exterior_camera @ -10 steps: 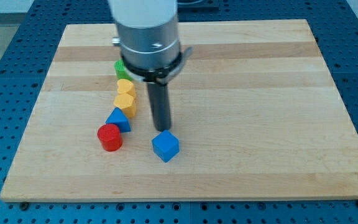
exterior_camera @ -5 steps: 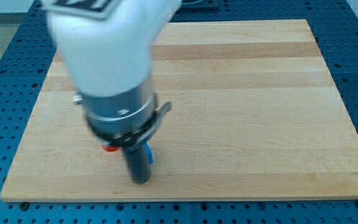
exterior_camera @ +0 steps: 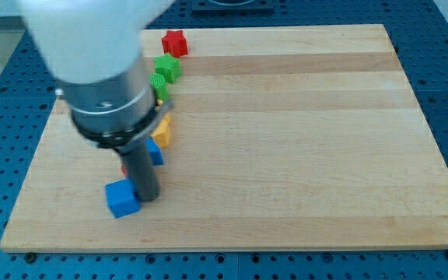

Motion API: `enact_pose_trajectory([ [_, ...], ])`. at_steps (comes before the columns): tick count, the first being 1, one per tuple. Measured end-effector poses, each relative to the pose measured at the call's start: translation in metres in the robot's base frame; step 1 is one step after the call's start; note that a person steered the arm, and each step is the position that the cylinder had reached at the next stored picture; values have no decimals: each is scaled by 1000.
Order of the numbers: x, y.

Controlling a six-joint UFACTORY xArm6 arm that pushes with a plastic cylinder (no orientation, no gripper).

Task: Slide the cube near to the red circle

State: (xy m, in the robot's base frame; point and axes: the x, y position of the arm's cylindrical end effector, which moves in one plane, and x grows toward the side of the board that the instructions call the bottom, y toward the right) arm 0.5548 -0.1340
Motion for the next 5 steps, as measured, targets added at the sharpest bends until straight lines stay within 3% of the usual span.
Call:
enact_pose_trajectory([
  [2,64,19],
  [4,62,-147],
  [5,32,-133],
])
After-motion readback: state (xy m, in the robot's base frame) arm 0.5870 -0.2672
